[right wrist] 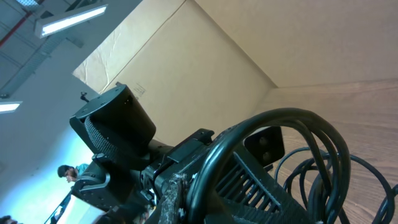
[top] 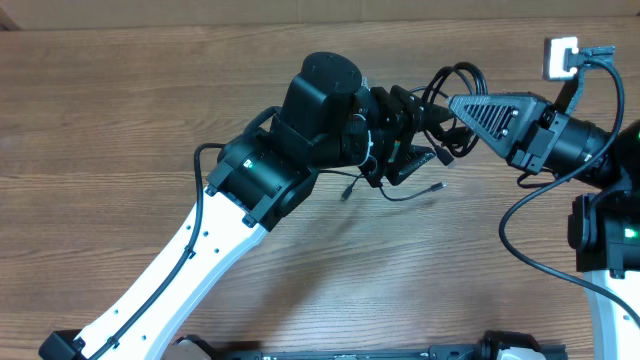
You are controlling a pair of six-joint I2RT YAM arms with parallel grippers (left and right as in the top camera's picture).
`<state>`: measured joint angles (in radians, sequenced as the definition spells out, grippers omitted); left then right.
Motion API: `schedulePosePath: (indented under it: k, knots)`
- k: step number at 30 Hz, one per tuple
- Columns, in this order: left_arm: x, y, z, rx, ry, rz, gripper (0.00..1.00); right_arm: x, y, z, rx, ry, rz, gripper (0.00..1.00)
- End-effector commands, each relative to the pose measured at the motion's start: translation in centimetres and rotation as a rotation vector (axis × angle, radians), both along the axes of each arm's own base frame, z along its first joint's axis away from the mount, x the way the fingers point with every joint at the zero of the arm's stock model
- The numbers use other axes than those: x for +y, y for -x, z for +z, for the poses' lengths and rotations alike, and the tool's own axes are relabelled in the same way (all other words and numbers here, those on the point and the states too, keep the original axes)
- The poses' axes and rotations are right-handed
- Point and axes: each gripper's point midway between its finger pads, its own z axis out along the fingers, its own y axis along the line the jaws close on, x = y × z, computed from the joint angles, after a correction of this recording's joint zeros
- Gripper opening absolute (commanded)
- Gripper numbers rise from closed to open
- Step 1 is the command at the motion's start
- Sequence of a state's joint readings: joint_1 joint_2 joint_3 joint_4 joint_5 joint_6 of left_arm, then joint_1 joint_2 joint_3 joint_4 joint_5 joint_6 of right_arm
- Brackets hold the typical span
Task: Untangle cables
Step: 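Grasp cable strands with the left gripper next to the right gripper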
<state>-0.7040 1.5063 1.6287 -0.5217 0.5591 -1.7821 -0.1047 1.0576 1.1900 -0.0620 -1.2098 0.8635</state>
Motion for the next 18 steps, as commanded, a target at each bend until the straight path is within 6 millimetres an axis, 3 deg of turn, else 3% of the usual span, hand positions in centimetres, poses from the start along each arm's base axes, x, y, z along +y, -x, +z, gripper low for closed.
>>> schedulePosePath:
  k: [1, 12, 18]
  knots:
    - [-0.23, -0.37, 0.09, 0.006, 0.004, 0.017, 0.55, 0.19, 0.73, 0.54, -0.022, 0.005, 0.022, 0.04]
    - [-0.20, -0.48, 0.09, 0.015, 0.006, 0.028, 0.18, 0.37, 1.14, 0.45, -0.021, 0.009, 0.049, 0.04]
    - [-0.21, -0.46, 0.09, 0.014, 0.006, 0.026, 0.07, 0.35, 1.11, 0.46, -0.024, 0.010, 0.047, 0.04]
